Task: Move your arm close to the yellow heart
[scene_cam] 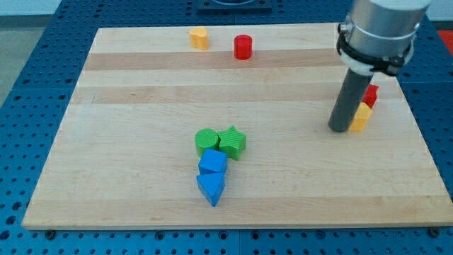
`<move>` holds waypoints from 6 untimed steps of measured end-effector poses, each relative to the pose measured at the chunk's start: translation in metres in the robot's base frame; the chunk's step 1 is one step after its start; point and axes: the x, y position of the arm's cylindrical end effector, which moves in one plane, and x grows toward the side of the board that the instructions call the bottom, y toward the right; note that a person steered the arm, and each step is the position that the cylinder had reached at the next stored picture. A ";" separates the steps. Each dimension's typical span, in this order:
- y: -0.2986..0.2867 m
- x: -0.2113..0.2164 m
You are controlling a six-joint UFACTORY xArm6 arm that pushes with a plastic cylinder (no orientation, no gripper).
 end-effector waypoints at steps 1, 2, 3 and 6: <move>0.000 -0.004; -0.017 -0.009; -0.068 -0.069; -0.167 -0.258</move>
